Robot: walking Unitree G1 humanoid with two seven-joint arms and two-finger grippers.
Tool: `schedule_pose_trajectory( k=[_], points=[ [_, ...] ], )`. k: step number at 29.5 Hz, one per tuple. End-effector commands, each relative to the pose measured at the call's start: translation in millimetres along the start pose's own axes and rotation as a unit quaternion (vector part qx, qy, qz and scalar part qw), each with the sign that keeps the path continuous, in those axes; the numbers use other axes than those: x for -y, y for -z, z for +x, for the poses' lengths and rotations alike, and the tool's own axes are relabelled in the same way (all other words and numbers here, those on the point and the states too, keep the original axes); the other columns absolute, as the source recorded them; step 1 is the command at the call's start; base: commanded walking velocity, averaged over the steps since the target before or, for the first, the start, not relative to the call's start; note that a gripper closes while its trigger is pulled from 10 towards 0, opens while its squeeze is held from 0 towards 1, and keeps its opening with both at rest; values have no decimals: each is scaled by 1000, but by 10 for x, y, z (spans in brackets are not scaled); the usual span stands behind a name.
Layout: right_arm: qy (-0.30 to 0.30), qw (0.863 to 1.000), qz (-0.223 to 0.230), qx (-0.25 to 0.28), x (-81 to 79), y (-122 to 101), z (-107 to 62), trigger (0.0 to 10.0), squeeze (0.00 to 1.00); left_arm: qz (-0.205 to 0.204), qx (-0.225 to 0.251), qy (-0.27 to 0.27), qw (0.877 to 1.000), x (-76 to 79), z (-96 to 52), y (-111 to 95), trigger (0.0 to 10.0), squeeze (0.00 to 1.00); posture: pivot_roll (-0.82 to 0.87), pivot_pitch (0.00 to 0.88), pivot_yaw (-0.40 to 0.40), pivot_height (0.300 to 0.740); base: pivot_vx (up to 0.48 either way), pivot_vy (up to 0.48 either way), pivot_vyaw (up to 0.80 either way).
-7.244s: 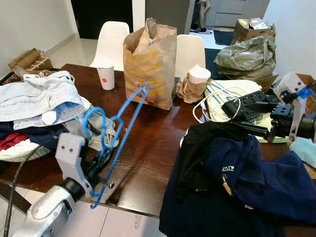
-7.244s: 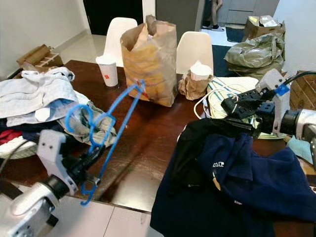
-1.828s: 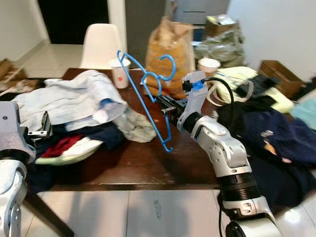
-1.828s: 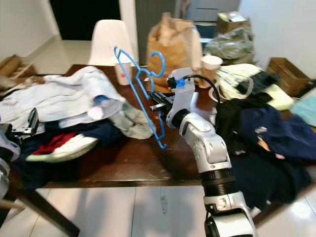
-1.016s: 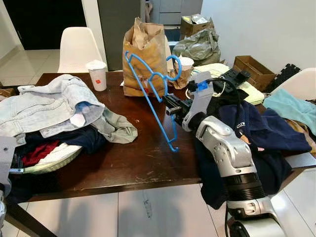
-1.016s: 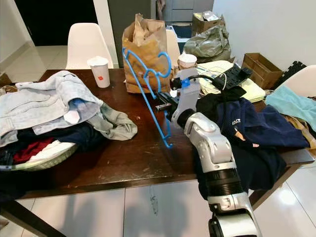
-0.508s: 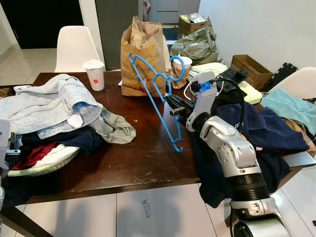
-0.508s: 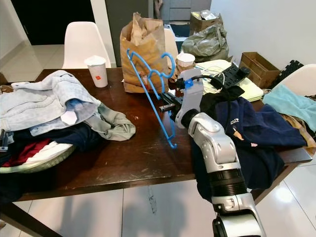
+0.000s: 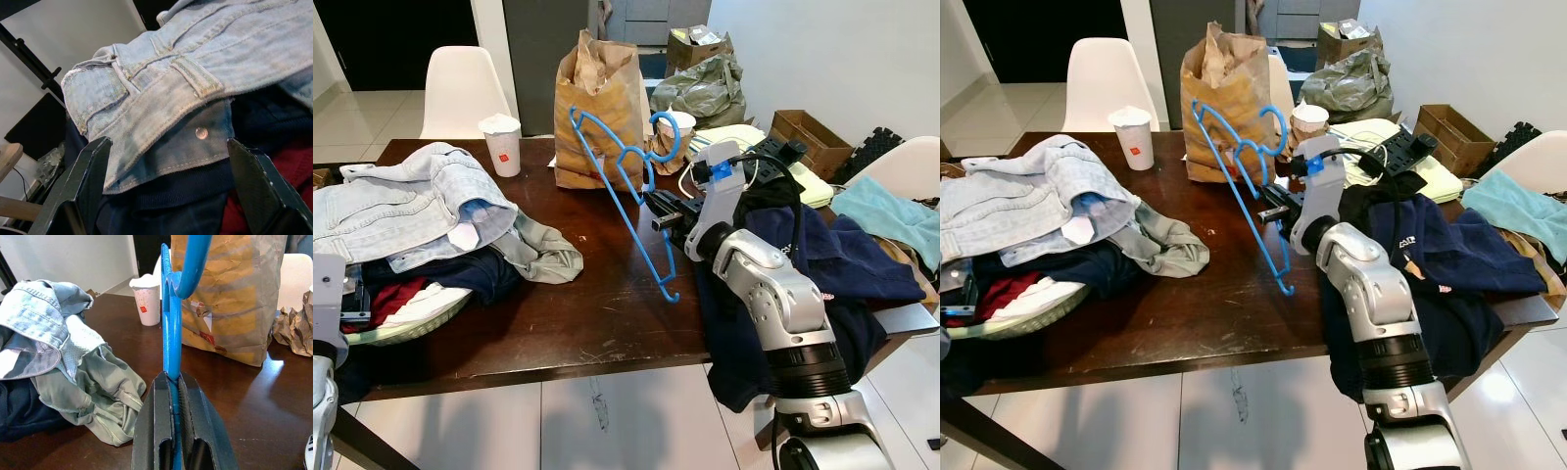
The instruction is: Hang hanger
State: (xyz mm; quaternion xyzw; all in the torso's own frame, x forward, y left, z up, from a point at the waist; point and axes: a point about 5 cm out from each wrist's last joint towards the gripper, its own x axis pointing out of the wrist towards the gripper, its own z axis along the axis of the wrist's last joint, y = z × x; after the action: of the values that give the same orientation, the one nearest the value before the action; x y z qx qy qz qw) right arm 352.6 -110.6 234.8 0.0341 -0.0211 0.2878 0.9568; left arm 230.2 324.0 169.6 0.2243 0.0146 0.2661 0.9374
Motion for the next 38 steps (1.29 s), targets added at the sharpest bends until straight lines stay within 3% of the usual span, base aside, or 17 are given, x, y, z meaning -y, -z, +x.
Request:
schedule_pose_trajectory(
  k=[1,7,12,21,27,35,36,37,38],
  points=[
    [-3,1000,-4,3,-10,-36,-16,10000,0,13,-3,-17,1000,-91,-14,27,10000,0,-46,102,-60,740,0,0,0],
    [-6,1000,-2,0,-23,-29,-8,10000,0,27,23,-91,995,-413,10,-29,10000,0,-42,103,-66,740,0,0,0],
    [-8,1000,-1,-1,-28,-24,-4,10000,0,26,32,-112,993,-532,31,-12,10000,0,-43,102,-65,740,0,0,0],
    [-8,1000,-2,-1,-33,-29,-19,10000,0,5,23,-112,993,-508,43,54,10000,0,-53,102,-67,740,0,0,0],
    [-8,1000,-1,3,-29,-59,-25,10000,0,-19,47,-89,995,-331,89,101,10000,0,-63,106,-70,740,0,0,0],
    [-7,1000,-2,4,-20,-69,-27,10000,0,-44,67,-92,992,-373,200,88,10000,0,-68,105,-69,740,0,0,0],
    [-7,1000,-2,4,-18,-70,-29,10000,0,-46,69,-94,992,-382,214,80,9686,0,-70,103,-63,740,0,0,0],
    [-6,1000,-2,4,-16,-70,-32,10000,0,-44,70,-95,992,-383,219,77,1922,0,-71,103,-62,740,0,0,0],
    [-6,1000,-2,4,-16,-70,-32,10000,0,-44,70,-95,992,-383,219,77,1922,0,-71,103,-62,740,0,0,0]
  ],
)
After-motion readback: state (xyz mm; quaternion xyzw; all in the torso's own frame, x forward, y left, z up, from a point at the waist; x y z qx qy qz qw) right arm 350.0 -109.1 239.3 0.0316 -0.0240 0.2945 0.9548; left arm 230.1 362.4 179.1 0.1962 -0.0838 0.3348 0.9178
